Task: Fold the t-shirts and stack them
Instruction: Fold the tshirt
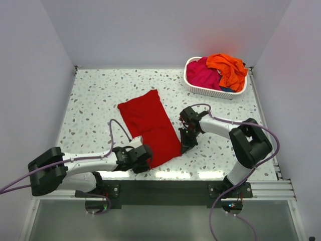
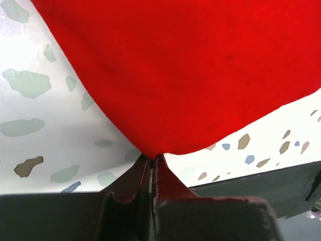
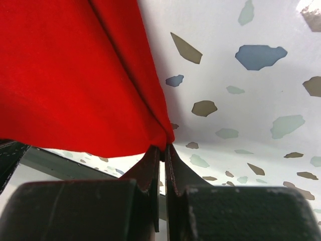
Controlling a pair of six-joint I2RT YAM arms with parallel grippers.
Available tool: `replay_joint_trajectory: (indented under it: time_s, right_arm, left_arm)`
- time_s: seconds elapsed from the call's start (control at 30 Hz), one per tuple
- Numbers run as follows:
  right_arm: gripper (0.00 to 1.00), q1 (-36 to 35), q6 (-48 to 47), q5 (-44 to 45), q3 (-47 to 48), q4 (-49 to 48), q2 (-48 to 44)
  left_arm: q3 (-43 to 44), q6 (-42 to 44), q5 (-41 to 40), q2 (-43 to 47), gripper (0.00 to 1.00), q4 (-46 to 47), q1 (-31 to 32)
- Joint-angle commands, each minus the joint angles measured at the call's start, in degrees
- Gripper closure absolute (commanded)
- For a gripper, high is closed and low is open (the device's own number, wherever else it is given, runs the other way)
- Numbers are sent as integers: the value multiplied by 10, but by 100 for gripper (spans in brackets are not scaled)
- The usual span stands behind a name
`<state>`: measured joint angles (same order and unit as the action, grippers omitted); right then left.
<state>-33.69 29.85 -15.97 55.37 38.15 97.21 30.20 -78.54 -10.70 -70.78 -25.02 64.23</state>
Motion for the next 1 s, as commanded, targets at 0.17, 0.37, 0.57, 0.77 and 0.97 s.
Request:
replay_joint_trajectory:
  time_s: [0.17,0.37,0.57,0.77,0.97]
  right_arm:
    - [100,0,-22,25,18,41,-47]
    - [100,0,-49,47,16,92,-83]
    - [100,-1,-57,49,31,149,-120]
    - [100,-1,-58,69,92,205,-146]
    - [100,0,-57,78,198,245,-120]
  left_arm:
    - [-23,-13,-14,57,100,-51,12]
    - [-15,-19,9,95,100,-63,44]
    - [51,-42,4,72,100,-81,99]
    - [107,-101,-33,104,100,-149,119]
    - [151,-134,-103,144,100,-205,114]
